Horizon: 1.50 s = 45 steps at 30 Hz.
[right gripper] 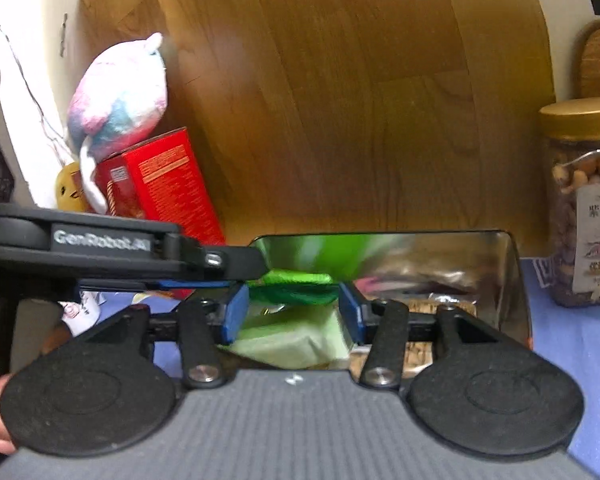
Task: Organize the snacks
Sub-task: 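Carry the green packet with the right tool and drop it into the tin, then grasp the yellow peanut bag with the left tool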
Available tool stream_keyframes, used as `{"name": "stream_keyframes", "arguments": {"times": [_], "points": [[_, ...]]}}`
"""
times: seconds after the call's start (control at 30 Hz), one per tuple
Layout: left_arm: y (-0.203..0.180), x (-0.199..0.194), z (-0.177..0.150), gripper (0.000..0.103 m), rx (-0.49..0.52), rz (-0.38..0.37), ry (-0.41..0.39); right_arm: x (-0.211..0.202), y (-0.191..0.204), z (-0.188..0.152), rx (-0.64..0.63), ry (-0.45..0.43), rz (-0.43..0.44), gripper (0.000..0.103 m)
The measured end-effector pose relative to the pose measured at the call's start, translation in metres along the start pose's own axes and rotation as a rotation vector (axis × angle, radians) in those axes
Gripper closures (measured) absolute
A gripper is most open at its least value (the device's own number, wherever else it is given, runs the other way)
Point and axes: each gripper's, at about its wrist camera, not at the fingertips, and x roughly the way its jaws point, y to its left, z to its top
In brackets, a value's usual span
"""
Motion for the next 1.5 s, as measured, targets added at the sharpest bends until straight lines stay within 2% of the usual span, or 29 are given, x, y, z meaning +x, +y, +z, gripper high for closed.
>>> {"name": "stream_keyframes", "arguments": {"times": [0.1,0.2,0.33,0.47,0.57,0.67,0.7,0.73,0.77,0.8,0.83,0.93,1.07,1.2,1.37,1.5], "points": [[0.012,-0.026,-0.009,0.071,-0.014,-0.028,-0.037,-0.028,-0.005,-0.007,0.044,-0.039,0.021,0.050],[0.030,-0.045,-0.025,0.070,-0.024,-0.041,-0.019,-0.053,-0.010,-0.021,0.106,-0.037,0.096,0.050],[0.054,-0.055,-0.048,0.068,-0.043,0.031,0.053,-0.056,0.002,-0.036,0.136,0.041,0.136,0.050],[0.077,-0.066,-0.069,0.065,-0.116,0.062,0.096,-0.039,0.018,-0.048,0.137,0.119,0.160,0.051],[0.091,-0.076,-0.082,0.065,-0.194,0.046,0.116,-0.013,0.028,-0.053,0.134,0.182,0.135,0.051],[0.095,-0.068,-0.091,0.061,-0.251,0.008,0.178,0.015,0.031,-0.055,0.139,0.245,0.118,0.051],[0.094,-0.063,-0.094,0.062,-0.259,0.010,0.193,0.024,0.032,-0.059,0.151,0.277,0.115,0.052],[0.091,-0.060,-0.096,0.063,-0.245,0.010,0.174,0.024,0.033,-0.063,0.166,0.285,0.136,0.063],[0.088,-0.058,-0.096,0.066,-0.224,0.021,0.171,0.024,0.036,-0.065,0.168,0.298,0.141,0.070],[0.085,-0.055,-0.095,0.074,-0.211,0.025,0.180,0.021,0.038,-0.066,0.163,0.296,0.139,0.083],[0.083,-0.053,-0.093,0.075,-0.205,0.015,0.184,0.016,0.040,-0.067,0.159,0.289,0.140,0.092],[0.071,-0.049,-0.086,0.076,-0.158,-0.031,0.193,-0.008,0.043,-0.065,0.130,0.226,0.082,0.092],[0.033,-0.055,-0.078,0.076,-0.046,-0.111,0.173,-0.057,0.038,-0.060,0.152,0.123,0.014,0.092],[-0.010,-0.054,-0.090,0.076,0.041,-0.208,0.193,-0.118,0.033,-0.067,0.162,0.026,-0.091,0.092],[-0.044,-0.046,-0.120,0.076,0.093,-0.249,0.250,-0.150,0.024,-0.090,0.183,0.013,-0.184,0.092],[-0.047,-0.042,-0.135,0.076,0.076,-0.249,0.288,-0.159,0.011,-0.104,0.223,0.032,-0.194,0.092]]}}
